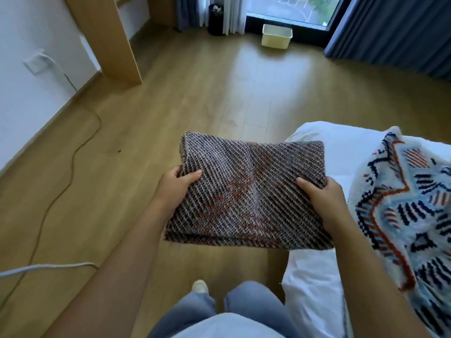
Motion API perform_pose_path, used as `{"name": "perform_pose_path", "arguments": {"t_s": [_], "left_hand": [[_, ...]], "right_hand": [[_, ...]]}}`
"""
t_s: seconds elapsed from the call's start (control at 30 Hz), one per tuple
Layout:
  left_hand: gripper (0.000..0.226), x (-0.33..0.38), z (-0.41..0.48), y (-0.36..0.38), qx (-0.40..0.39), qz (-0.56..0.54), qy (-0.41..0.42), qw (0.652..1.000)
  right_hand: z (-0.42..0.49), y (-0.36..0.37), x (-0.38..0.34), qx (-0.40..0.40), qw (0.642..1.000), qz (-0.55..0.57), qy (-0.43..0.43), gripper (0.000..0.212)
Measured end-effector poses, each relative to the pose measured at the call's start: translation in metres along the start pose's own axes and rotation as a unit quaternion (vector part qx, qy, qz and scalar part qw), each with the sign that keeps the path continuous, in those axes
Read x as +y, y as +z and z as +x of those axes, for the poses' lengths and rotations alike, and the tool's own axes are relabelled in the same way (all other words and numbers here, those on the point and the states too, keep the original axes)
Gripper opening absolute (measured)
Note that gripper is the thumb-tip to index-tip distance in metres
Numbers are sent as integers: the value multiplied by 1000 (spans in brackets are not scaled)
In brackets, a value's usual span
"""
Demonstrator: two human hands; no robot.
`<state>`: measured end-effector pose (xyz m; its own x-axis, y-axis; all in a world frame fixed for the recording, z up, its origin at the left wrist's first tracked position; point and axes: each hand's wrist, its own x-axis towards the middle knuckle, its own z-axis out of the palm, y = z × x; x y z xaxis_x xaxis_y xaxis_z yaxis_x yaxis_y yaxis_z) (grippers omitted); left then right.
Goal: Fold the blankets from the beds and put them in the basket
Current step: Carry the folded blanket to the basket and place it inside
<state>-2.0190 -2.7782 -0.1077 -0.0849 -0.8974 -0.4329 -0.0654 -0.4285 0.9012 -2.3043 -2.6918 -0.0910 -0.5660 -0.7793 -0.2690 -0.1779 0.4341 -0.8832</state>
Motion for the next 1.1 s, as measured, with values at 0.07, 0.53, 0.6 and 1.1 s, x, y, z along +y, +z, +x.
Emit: {"name": "perform_pose_path", "arguments": {"t_s": [0.07,0.53,0.6,1.1], "left_hand": [[29,20,45,12,-15,5,-5,1000],[17,151,355,157,-38,21,-41,998],[25,169,385,169,-35,25,-36,998],[25,356,762,288,-81,75,8,994]], "right_hand": [[40,8,-14,11,1000,-9,6,46],[386,10,-97,15,1000,-5,25,38],[421,14,-113,12,1000,-13,20,39],[795,66,-257,106,994,-12,35,24]]}}
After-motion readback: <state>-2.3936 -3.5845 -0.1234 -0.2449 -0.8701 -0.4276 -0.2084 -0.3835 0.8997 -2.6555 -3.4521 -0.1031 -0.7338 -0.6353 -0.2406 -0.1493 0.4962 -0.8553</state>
